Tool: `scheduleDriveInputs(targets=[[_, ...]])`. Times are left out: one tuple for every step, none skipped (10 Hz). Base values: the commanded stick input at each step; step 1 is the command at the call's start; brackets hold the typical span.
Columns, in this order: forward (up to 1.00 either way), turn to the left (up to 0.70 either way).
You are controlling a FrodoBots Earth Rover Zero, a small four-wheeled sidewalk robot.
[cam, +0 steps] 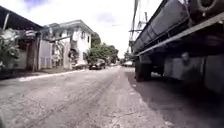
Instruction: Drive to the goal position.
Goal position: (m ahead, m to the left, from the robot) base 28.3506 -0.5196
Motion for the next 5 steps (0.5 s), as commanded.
scheduleDriveInputs(targets=[[1.0,0.0],[1.0,0.0],[1.0,0.0],[1.0,0.0],[1.0,0.0]])
